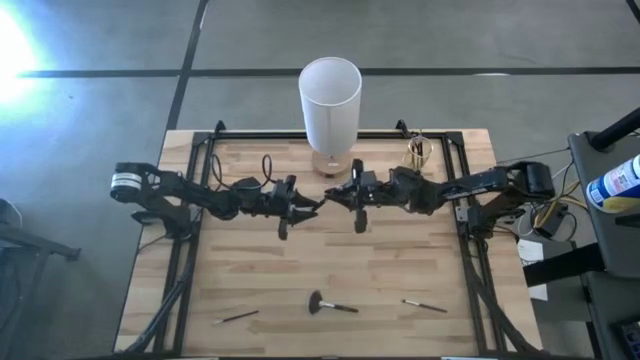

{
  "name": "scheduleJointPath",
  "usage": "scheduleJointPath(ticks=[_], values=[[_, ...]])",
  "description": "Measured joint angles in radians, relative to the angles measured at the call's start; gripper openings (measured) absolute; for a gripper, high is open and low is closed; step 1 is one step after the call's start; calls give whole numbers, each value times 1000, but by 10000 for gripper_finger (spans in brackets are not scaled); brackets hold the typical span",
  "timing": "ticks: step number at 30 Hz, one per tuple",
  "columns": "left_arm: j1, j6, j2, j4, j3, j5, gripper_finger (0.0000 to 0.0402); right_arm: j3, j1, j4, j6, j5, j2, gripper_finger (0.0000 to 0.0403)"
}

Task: Pick & Place Makeup Brushes
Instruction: Put the foundation brush into the makeup brush holder

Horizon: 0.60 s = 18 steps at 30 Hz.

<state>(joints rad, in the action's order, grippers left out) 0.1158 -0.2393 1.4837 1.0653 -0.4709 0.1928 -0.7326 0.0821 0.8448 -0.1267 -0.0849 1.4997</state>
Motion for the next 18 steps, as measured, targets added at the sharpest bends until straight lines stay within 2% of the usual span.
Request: scheduleJointPath(ticks=[5, 11, 15, 18], values=[[12, 24, 0, -9, 3, -7, 121, 0, 24, -277, 56, 121, -185, 24], [19, 47, -1, 9, 20, 0, 57, 0, 101, -732, 46, 425, -461, 24], [20, 52, -1, 24, 30, -12, 12, 0, 203, -1001, 20, 648, -596, 24], [20, 54, -1, 26, 34, -20, 4, 1, 322, -1125, -1, 714, -641, 24]])
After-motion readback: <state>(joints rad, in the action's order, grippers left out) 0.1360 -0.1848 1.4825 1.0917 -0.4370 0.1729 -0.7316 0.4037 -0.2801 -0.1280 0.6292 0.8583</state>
